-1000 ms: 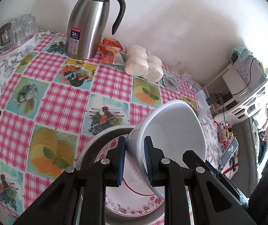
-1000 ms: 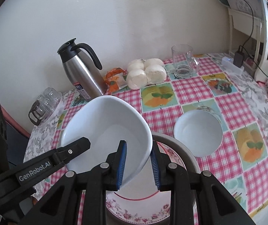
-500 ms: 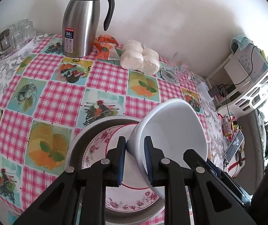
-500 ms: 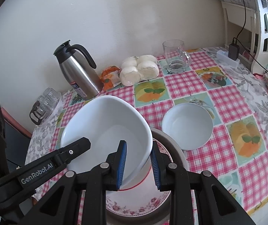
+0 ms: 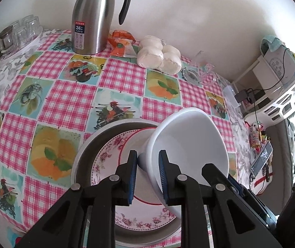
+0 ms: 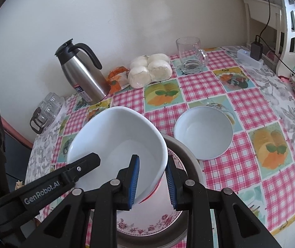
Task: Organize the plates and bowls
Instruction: 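Lift the white square bowl with both tools over the steel basin, then lower the white square bowl into the red-rimmed bowl with both tools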
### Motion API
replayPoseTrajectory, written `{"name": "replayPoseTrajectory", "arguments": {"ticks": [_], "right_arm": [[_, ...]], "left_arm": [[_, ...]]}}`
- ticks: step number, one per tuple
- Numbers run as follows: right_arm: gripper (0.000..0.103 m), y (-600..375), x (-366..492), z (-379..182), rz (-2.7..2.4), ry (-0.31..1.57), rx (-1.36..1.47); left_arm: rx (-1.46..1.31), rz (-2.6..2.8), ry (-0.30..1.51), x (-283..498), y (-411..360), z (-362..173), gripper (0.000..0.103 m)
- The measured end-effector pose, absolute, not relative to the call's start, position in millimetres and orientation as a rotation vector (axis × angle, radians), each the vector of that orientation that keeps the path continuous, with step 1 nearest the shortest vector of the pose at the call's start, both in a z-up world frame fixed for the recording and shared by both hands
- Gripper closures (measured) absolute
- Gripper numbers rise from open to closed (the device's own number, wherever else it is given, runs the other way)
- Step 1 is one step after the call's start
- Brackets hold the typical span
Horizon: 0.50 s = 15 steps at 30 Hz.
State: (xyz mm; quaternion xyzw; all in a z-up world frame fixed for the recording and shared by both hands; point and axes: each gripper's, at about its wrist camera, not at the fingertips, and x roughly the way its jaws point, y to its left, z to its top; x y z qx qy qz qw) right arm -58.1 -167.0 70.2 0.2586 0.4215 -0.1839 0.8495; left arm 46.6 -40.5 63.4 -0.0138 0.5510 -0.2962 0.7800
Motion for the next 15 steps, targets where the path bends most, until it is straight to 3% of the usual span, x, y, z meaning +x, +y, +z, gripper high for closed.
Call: {"name": "replayPoseTrajectory", "arguments": {"ticks": [15], "right_arm": [[0.074, -159, -48, 56, -0.381, 0.938, 0.538]], "left_arm": [[-0.016, -0.604, 1.240, 53, -34, 49, 0.082]]}}
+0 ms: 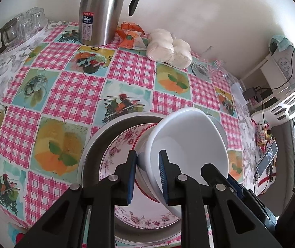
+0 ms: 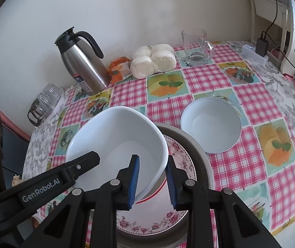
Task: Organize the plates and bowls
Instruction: 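Lower the white square bowl into the red-rimmed bowl with both tools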
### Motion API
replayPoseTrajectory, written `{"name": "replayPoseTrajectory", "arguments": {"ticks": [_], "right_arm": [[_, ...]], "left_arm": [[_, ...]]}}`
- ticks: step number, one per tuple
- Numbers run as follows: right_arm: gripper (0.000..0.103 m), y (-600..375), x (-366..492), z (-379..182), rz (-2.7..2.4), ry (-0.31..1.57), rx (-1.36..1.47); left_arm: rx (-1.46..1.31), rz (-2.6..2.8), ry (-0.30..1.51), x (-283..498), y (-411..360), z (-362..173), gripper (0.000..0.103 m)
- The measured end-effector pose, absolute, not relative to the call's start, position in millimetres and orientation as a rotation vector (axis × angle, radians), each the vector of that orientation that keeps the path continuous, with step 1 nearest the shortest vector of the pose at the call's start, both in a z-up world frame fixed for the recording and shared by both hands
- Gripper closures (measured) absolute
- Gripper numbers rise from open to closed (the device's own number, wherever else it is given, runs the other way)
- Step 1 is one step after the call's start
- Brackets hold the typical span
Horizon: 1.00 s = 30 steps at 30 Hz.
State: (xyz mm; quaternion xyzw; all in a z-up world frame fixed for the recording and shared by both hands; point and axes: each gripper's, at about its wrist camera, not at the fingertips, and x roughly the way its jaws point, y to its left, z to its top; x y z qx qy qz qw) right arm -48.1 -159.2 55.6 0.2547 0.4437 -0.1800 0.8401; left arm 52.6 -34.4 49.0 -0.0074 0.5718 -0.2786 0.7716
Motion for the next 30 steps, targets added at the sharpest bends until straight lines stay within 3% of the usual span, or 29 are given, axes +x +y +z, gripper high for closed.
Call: {"name": "replayPoseTrajectory", "arguments": {"ticks": [30], "right_arm": [[0.074, -160, -46, 46, -0.390, 0.963, 0.549]], "left_arm": [[0.012, -0.581, 1.274, 57, -38, 36, 0.079]]}}
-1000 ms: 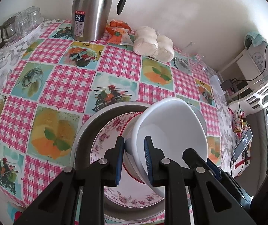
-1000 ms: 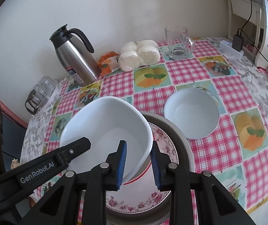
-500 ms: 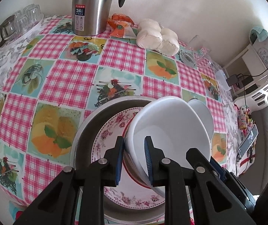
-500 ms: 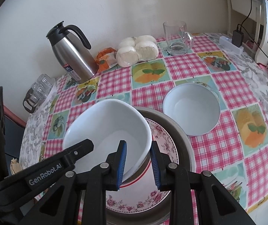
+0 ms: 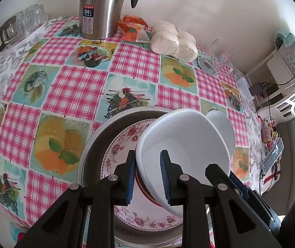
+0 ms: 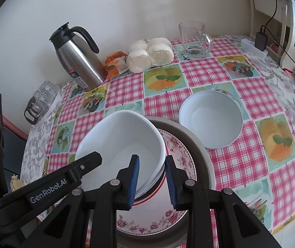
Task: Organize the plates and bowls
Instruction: 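Lower the white square bowl into the red-rimmed bowl with both tools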
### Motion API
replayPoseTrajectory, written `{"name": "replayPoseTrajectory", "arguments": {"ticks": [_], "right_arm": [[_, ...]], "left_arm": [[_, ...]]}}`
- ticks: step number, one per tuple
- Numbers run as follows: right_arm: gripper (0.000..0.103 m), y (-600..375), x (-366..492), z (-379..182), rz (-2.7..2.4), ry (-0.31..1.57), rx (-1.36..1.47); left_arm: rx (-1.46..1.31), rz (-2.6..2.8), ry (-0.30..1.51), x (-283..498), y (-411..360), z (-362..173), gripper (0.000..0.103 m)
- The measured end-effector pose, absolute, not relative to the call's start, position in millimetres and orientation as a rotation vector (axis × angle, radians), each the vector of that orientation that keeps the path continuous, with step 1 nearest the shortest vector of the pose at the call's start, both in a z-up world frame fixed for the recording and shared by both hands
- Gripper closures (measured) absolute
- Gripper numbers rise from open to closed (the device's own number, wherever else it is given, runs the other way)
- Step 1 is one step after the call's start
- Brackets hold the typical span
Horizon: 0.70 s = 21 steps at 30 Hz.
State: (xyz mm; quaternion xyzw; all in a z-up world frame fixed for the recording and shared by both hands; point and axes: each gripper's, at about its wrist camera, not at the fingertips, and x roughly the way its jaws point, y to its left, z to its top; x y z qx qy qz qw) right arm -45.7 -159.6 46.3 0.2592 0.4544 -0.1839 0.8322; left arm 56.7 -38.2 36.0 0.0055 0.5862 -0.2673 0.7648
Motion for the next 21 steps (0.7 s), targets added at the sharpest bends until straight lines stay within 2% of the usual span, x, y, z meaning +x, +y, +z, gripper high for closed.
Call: {"name": "replayPoseTrajectory", "arguments": {"ticks": [5, 7, 14, 17, 19, 21], "right_arm": [[0.074, -160, -48, 50, -0.387, 0.948, 0.552], [0.074, -160, -48, 51, -0.388, 0.942, 0.554], [0.074, -162, -50, 55, -0.386, 0.916, 0.564], [0.074, -161, -51, 58, -0.394, 0.900, 0.556], [0.068, -162, -51, 59, -0.397, 0.895, 0.554], [0.051, -162, -51, 58, -0.403, 0.894, 0.552]], "left_arm": [[0.001, -0.577, 1.266, 57, -36, 39, 0.078], [-0.007, -0.575, 1.263, 58, -34, 40, 0.072], [-0.028, -0.563, 1.243, 61, -27, 48, 0.068], [-0.034, -0.556, 1.233, 60, -25, 50, 0.060], [-0.035, -0.548, 1.229, 60, -23, 52, 0.054], [-0.036, -0.541, 1.227, 61, -22, 52, 0.049]]}}
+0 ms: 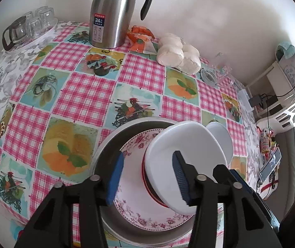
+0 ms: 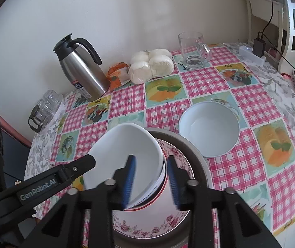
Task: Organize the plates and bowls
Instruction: 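Lower the white square bowl into the red-rimmed bowl with both tools, then open both tools to release the white square bowl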
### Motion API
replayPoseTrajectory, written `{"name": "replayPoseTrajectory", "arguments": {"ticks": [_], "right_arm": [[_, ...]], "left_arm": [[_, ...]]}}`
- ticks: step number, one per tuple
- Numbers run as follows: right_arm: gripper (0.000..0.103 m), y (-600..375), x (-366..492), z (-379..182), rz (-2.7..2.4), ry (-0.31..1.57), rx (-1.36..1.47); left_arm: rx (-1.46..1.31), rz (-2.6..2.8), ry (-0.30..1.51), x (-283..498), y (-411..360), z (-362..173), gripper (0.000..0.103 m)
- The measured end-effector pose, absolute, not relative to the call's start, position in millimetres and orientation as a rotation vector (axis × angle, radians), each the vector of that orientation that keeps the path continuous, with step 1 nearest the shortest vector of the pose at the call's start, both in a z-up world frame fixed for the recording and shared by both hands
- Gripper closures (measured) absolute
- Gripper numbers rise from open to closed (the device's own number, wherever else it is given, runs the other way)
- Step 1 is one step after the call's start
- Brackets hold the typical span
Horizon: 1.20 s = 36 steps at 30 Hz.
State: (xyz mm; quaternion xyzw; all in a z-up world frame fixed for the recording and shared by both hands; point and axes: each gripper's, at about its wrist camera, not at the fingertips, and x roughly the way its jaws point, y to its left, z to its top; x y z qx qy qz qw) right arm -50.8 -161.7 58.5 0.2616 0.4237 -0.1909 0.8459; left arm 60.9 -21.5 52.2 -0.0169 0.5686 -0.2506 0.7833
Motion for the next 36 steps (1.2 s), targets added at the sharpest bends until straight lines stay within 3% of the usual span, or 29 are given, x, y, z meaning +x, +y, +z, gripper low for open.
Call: {"name": "replayPoseTrajectory", "arguments": {"ticks": [3, 8, 15, 24, 36], "right_arm": [[0.044, -161, -51, 59, -0.409, 0.888, 0.540], [0.030, -164, -52, 58, -0.436, 0.878, 0.522], [0.017, -167, -53, 58, -0.459, 0.867, 0.505], [0.005, -169, -54, 59, -0.473, 0.861, 0.500], [0.000, -167, -52, 56, -0.465, 0.861, 0.502]], "left_arm": [[-0.029, -0.524, 1.219, 61, -20, 53, 0.046], [-0.033, -0.497, 1.206, 65, -15, 54, 0.031], [-0.020, -0.457, 1.183, 68, -12, 53, 0.020], [-0.011, -0.392, 1.156, 73, -4, 52, 0.014], [-0.041, -0.362, 1.146, 75, 3, 52, 0.010]]}}
